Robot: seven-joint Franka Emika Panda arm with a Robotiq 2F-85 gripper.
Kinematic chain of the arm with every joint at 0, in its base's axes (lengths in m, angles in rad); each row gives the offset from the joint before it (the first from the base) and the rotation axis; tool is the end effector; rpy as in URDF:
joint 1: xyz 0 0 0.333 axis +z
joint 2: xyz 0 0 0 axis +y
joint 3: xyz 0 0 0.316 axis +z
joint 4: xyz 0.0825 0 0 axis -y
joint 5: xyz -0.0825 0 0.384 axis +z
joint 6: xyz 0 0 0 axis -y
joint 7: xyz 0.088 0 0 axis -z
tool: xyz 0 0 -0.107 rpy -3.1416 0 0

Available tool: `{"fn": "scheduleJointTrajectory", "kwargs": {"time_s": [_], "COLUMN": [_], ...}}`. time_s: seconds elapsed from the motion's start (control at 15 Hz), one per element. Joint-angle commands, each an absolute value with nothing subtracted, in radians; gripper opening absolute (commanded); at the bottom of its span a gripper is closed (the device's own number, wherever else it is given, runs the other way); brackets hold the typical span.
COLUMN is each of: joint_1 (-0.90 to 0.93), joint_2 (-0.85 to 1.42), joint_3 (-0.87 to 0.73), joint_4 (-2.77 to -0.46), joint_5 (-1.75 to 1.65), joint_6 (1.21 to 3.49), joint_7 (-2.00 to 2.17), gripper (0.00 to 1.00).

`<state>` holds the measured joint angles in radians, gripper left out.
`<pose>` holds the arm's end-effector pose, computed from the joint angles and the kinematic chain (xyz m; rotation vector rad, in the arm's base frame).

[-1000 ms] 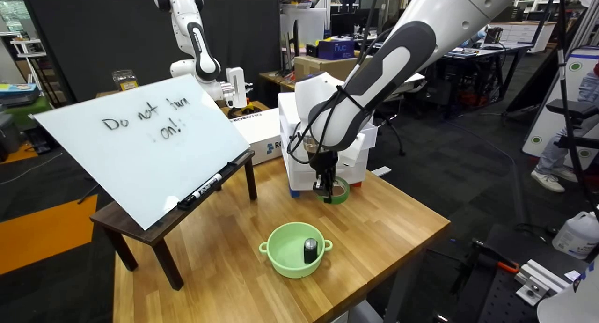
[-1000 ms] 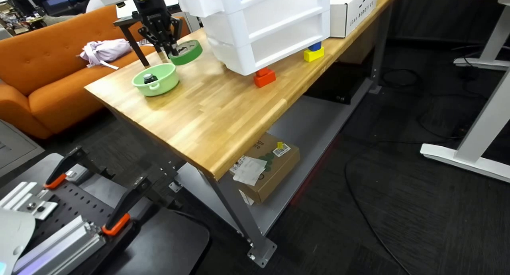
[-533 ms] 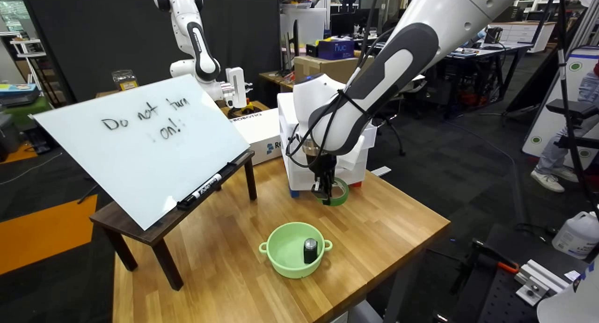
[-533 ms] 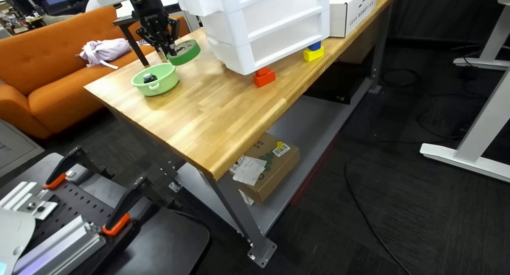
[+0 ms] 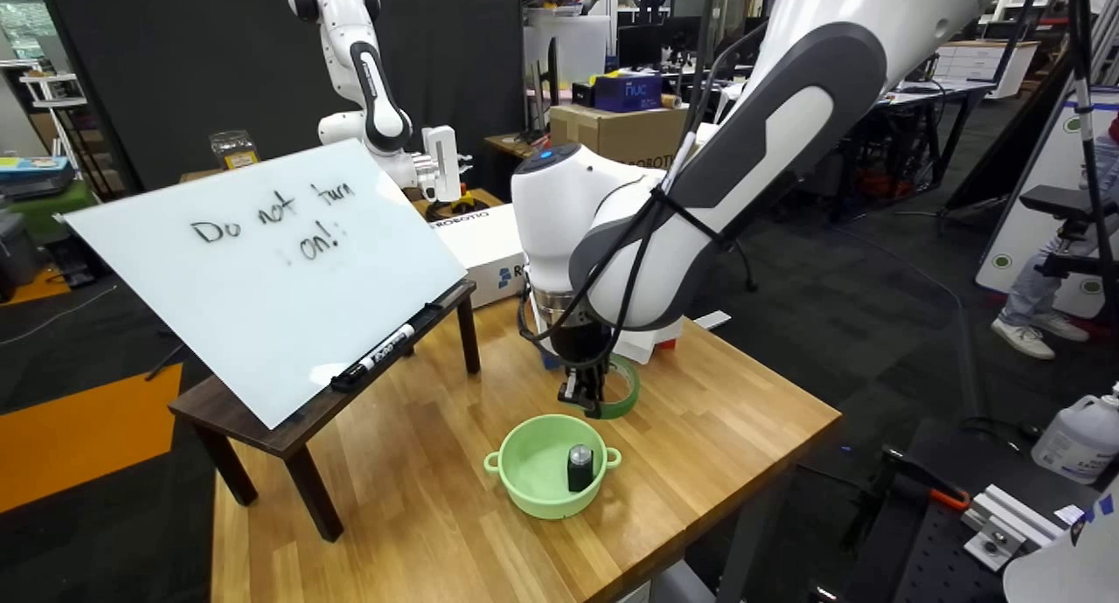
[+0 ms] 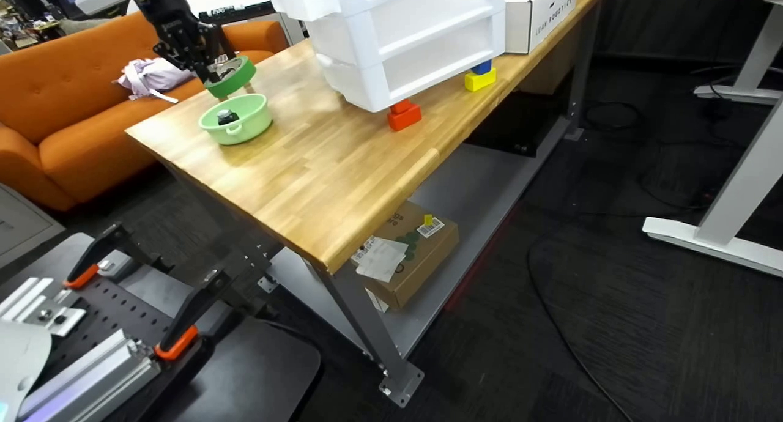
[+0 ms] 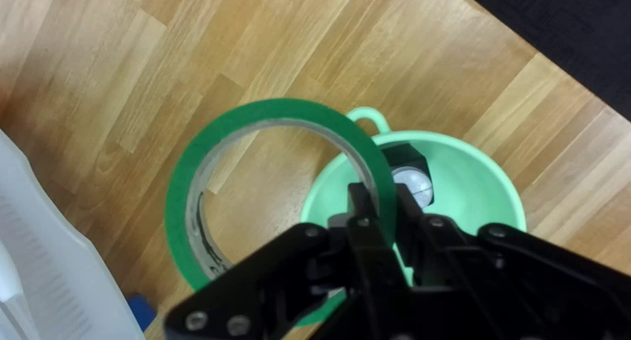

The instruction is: Remove the masking tape from the object and put it on the table

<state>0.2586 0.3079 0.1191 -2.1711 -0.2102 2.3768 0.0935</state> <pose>0.5144 0.2019 0.2430 2.9458 0.6579 -0.1068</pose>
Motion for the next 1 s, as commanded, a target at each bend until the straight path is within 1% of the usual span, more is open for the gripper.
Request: {"fn": "scheduleJointTrajectory", "kwargs": {"time_s": [0.0,0.4,0.93], "joint_1": [0.252,0.224,0.189], "joint_2": [0.297,0.313,0.352], "joint_3": [0.118,0.103,0.107], "joint_4": [-2.210,-2.282,-2.395], "joint_5": [-0.218,-0.182,-0.045], "joint_6": [2.456,2.607,2.817], "joint_7": [0.136,0.153,0.145], "gripper": [0.04,0.04,0.04]}}
